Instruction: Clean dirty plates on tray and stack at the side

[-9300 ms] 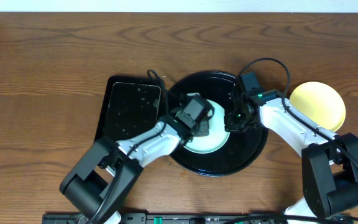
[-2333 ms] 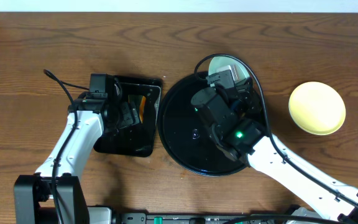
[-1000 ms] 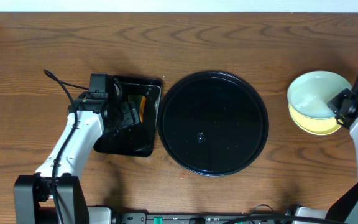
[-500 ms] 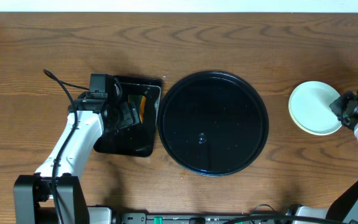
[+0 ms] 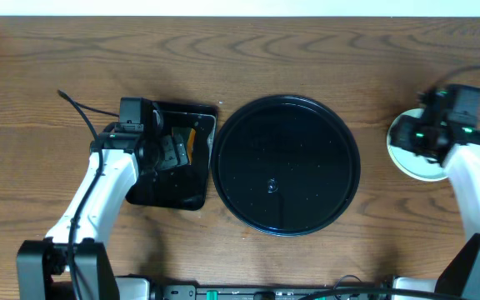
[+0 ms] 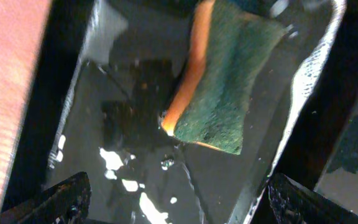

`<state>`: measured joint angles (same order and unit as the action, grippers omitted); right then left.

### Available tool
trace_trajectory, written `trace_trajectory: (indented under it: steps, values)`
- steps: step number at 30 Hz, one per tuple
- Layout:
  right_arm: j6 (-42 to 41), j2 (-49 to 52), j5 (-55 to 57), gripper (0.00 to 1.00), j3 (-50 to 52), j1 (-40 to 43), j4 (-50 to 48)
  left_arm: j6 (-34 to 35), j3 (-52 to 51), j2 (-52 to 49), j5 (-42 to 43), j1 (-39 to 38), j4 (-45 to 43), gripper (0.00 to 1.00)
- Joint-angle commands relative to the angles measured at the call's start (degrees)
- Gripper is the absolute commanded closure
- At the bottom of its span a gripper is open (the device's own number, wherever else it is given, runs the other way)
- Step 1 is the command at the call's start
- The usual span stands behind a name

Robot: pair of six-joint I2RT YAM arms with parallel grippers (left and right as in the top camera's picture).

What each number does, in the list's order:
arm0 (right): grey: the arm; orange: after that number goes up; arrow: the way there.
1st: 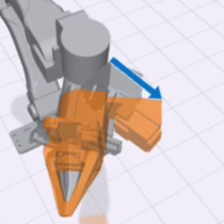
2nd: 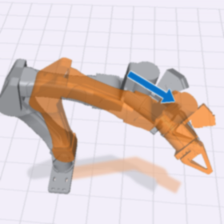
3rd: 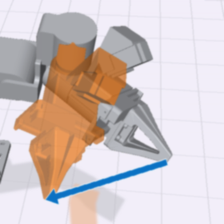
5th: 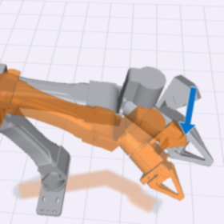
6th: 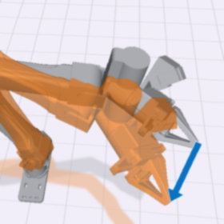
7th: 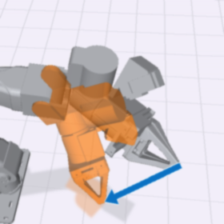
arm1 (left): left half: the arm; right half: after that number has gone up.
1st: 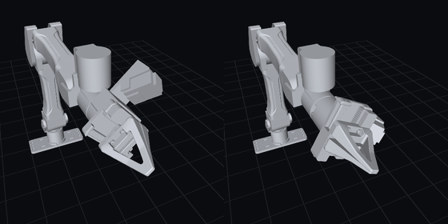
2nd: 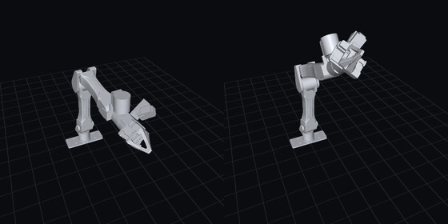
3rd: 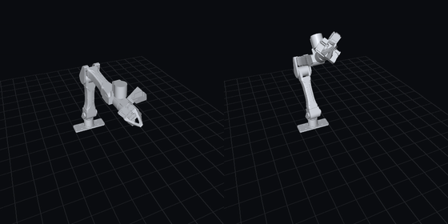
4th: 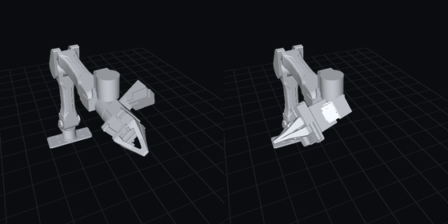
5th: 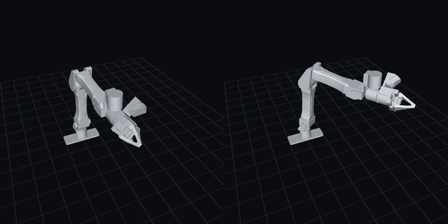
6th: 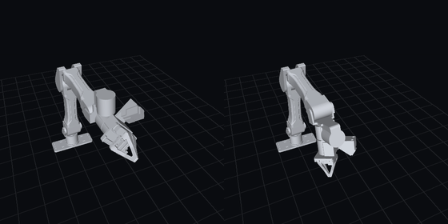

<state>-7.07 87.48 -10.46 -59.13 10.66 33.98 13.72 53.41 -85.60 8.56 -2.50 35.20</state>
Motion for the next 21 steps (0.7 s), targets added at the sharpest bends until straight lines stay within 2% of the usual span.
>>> trace_trajectory:
  steps: [1, 2, 3, 7, 11, 14, 21]
  values:
    - [6.1, 0.2, -1.8, 0.27, -0.1, -7.0, -1.6, -5.5, 3.4, 3.1, -5.9, -2.4, 0.0, 0.07]
    - [6.4, 0.2, -1.8, 0.06, -0.1, -8.7, -2.0, -6.1, 3.8, 3.4, -7.0, -3.0, 0.4, 0.07]
    - [6.7, 0.2, -1.7, 0.01, -0.1, -10.5, -2.3, -6.2, 4.2, 3.5, -7.5, -3.5, 0.9, 0.07]
    - [7.0, 0.2, -1.6, 0.01, -1.4, -14.4, -0.2, -6.2, 5.9, 3.5, -7.8, -4.0, 6.1, 0.07]
    - [6.9, 0.0, -1.6, 0.01, -4.7, -14.7, 7.3, -6.0, 8.0, 4.5, -7.8, -3.5, 15.2, 0.07]
    - [6.7, -1.9, -1.5, 0.01, -4.9, -14.4, 10.5, -6.0, 7.7, 7.3, -7.7, -3.5, 18.6, 0.07]
    - [4.8, -10.5, 1.2, 0.01, -1.9, -14.5, 13.8, -6.0, 2.9, 22.8, -7.7, -3.5, 19.2, 0.07]
